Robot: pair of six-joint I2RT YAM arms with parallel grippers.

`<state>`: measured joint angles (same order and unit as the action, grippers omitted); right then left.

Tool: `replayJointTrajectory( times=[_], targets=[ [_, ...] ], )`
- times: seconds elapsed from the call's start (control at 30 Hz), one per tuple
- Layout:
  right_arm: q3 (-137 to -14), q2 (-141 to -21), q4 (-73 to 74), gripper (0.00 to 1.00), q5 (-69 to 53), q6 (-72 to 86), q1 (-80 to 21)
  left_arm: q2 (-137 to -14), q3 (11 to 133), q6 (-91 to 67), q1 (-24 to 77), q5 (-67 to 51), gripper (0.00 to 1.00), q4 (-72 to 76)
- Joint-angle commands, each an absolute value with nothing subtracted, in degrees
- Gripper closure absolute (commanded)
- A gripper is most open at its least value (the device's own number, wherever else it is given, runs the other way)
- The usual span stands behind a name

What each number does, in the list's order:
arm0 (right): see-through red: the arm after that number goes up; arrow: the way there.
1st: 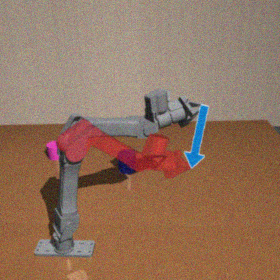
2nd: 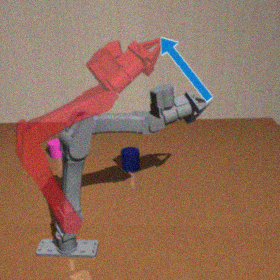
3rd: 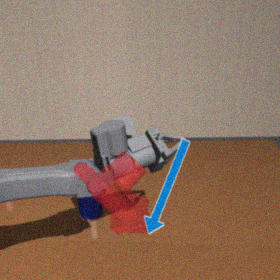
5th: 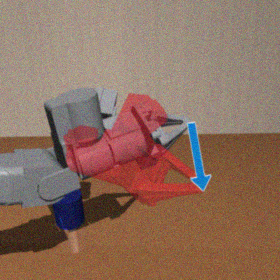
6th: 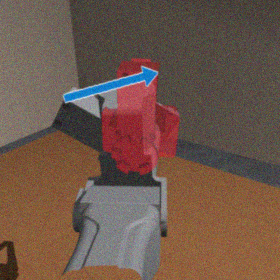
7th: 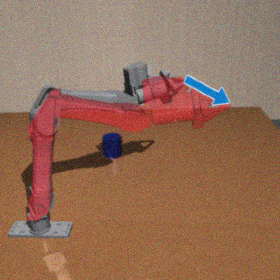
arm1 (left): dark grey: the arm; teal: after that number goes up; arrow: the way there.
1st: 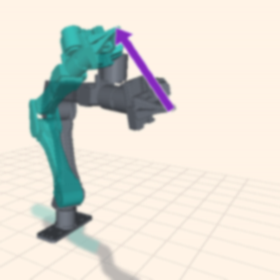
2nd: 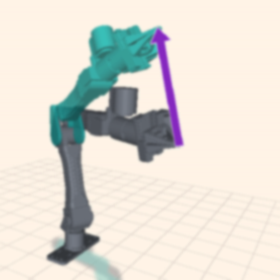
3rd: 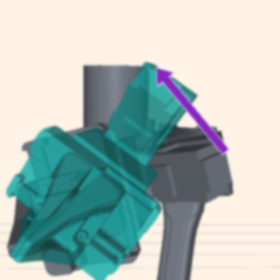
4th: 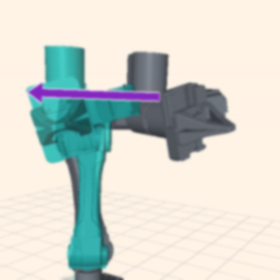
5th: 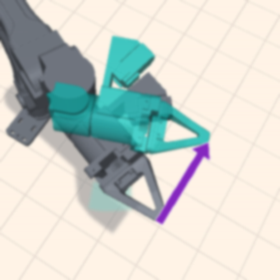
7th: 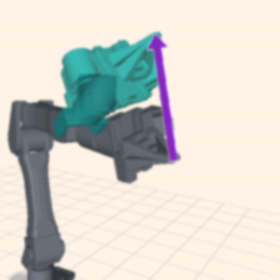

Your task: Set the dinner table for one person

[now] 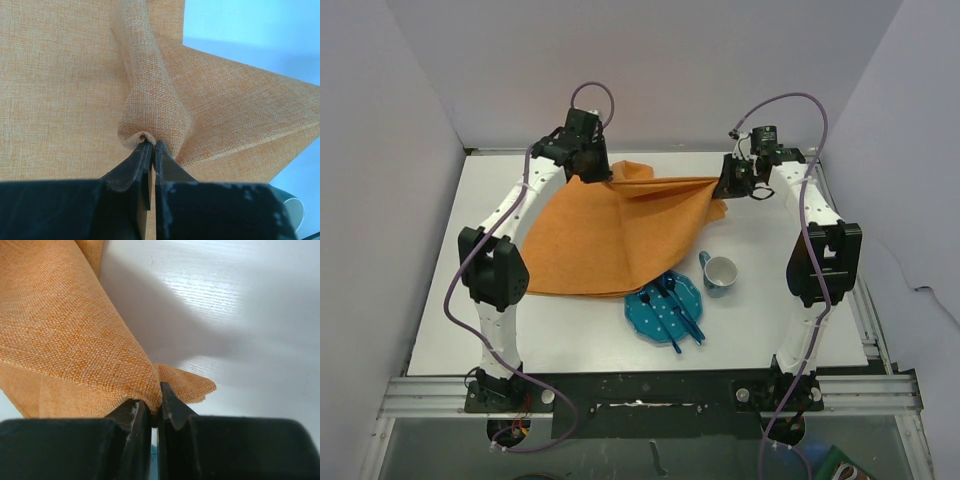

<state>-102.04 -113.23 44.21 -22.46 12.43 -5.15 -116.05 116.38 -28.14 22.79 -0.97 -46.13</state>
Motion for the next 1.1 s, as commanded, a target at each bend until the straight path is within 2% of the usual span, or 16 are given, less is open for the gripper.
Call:
replayJointTrajectory(
  times=[0.0,0.13,0.23,0.5,0.73,0.77,0.83,0.87,0.9,1.0,1.07],
  targets=[
    [-101.24,-111.68,41.58,1.00,-19.16,12.43,-2.37,-111.08,115.25,-28.03,21.56,1.56,1.00,-42.26],
    [-100.33,-110.74,41.17,1.00,-20.06,12.76,-2.42,-110.19,111.78,-31.24,21.73,-4.08,1.00,-30.50],
    [-99.01,-109.62,40.36,1.00,-20.77,13.20,-2.37,-113.40,114.26,-33.74,22.51,-9.44,1.00,-24.69],
    [-96.73,-107.92,39.47,1.00,-22.57,14.11,-2.78,-136.77,141.09,-35.30,27.20,-19.82,1.00,-22.96],
    [-95.65,-107.33,38.71,1.00,-23.49,14.18,-3.02,-142.35,142.03,-37.43,27.42,-24.03,1.00,-17.73],
    [-95.63,-107.24,38.43,1.00,-23.82,14.15,-2.99,-141.99,141.57,-36.46,27.36,-23.67,0.96,-18.14],
    [-95.46,-107.08,37.89,1.00,-24.48,14.28,-3.08,-140.49,139.95,-34.55,27.33,-22.19,0.76,-18.51],
    [-95.31,-107.13,37.75,1.00,-24.75,14.32,-3.16,-139.47,138.79,-33.55,27.33,-21.54,0.52,-18.18],
    [-95.23,-107.08,37.59,1.00,-24.80,14.40,-3.21,-138.34,137.61,-32.60,27.33,-21.03,0.44,-17.40],
    [-94.66,-107.03,37.27,1.00,-24.81,14.61,-3.42,-134.97,133.89,-31.04,27.26,-20.74,0.36,-15.01],
    [-94.13,-107.02,37.01,1.00,-24.61,14.68,-3.51,-132.69,132.67,-30.14,27.33,-20.71,0.35,-13.96]
  ],
)
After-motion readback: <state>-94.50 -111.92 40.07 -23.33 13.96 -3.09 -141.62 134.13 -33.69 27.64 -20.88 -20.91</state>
